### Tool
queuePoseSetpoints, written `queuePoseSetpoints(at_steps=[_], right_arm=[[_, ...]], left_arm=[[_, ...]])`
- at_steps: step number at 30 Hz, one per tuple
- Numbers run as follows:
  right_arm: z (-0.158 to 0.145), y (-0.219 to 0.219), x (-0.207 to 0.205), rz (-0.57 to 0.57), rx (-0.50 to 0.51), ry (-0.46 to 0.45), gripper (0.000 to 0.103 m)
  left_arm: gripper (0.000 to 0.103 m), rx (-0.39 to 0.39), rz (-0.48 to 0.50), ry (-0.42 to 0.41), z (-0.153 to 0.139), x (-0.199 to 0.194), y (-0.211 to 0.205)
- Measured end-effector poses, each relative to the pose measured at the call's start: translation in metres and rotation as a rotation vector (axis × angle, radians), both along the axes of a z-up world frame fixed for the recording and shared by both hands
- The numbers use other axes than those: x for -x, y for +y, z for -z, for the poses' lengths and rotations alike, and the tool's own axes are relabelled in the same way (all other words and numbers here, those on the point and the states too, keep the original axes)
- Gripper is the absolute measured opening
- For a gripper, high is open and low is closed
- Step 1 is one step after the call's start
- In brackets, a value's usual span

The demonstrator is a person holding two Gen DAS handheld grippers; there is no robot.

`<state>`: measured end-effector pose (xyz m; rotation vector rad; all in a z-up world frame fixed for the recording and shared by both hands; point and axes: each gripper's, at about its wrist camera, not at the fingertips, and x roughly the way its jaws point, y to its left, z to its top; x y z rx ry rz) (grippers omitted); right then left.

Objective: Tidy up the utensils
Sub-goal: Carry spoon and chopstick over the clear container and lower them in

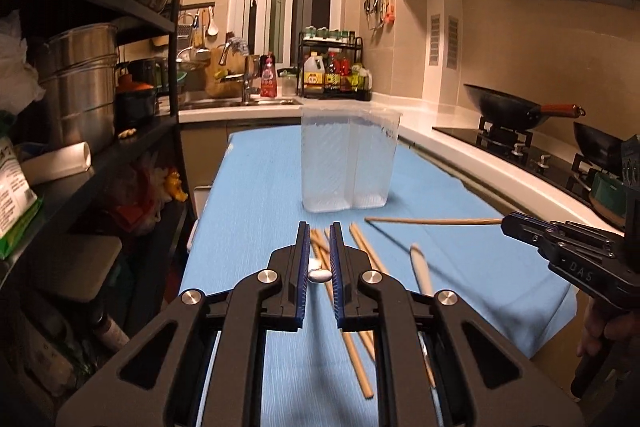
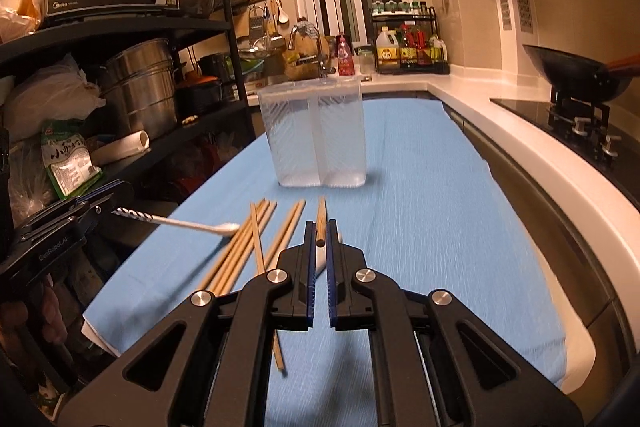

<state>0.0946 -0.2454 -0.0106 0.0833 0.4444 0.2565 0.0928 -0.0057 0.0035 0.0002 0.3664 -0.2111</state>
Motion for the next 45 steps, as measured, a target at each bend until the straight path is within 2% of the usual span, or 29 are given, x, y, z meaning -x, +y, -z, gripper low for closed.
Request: queuePoseSetpoints(at_steps=[6,13,22,31,38,45], right_arm=[[-0.029,0.004,-0.03,0.001,0.005,-0.018,0.005],[-0.053,0.002,-0.064,0.006,-0.012,0.006,0.005],[-0.089,0.004,-0.076,0.001,0.021,-0.055,0.005],[-0.116,0.005,-0.089,-0.015,0.022,-0.064,0.005],[-0.168,0.006,-0.096,-0.03,0.019,-0.103,0.005],[-0.227,0.011,-0.106,-0.055,0.01,-0.167,0.005]], left_arm=[[0.01,0.018,0.02,-0.034,-0.026,-0.02,-0.002],[0.01,0.027,0.035,0.01,-0.046,-0.058,-0.003],[0.01,0.031,0.086,0.07,-0.066,-0.088,-0.005],[0.01,0.019,0.123,0.065,-0.09,-0.097,-0.015],[0.01,0.011,0.142,0.025,-0.131,-0.112,-0.023],[0.01,0.009,0.156,-0.034,-0.186,-0.132,-0.031]])
